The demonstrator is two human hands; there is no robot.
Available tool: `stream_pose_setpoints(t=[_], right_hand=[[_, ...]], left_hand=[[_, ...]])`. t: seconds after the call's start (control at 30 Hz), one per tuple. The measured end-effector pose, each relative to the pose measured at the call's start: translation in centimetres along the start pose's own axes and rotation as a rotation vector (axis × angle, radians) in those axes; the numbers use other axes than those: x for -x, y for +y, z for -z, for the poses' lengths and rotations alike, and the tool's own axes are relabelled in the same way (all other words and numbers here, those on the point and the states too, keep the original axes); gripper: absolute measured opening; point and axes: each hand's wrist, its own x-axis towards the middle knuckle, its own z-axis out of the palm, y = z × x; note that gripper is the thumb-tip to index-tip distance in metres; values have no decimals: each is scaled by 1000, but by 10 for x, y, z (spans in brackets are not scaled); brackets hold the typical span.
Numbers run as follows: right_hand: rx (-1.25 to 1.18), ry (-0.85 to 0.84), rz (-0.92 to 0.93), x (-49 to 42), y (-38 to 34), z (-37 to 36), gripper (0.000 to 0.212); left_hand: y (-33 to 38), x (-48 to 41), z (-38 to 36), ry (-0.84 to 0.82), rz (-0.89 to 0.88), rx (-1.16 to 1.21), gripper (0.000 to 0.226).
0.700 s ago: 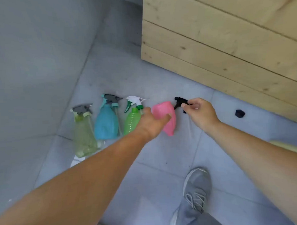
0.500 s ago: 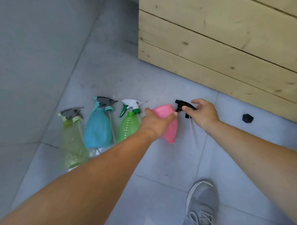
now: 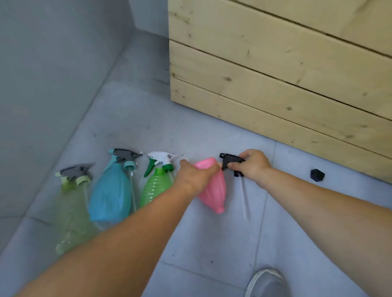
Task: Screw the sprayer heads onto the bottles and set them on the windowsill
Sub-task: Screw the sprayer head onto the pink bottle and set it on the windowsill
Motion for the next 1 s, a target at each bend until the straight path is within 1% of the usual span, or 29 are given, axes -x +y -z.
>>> stream_pose_setpoints(t=[0.07,0.13,0.23,0.33,0.4,0.43,0.5,0.53,0.6,0.67,0.83,0.93,1.0], right_hand=[[-80,-55,-17,0,-1,3,24],[-124,-101,-18,-1,-1,9,23],[-169,-146,-16,0,-7,18,35],[-220,-199,28,10,-27,34,26],[-235,-228,82,23,-47,46,17],[-237,-228,118,33,-58,53,16],[-227,-200,195,52,-78,66,19],[-229,-186,232,65,-89,75,18],[-269,-169,301,94,-112,91,11],[-321,-133,372,121,-134,109,13],[-513,12,532,203,-178,156,11],[-647,108,622,254,-198,175,12],[-736,134,669,284,-207,184,10]], left_hand=[[-1,6,-1,-4,-6,49,94],[-5,11,-1,-17,-21,120,87],[-6,20,9,-82,-27,266,70],[0,35,25,-167,-22,431,54],[7,48,37,-186,4,574,44],[12,56,45,-181,4,635,45],[20,72,59,-161,-26,708,51],[24,84,68,-142,-51,733,51],[29,107,88,-118,-100,763,44],[32,128,110,-108,-145,780,37],[38,195,168,-69,-276,826,28],[40,238,197,-31,-346,811,22],[42,262,211,-15,-382,801,21]])
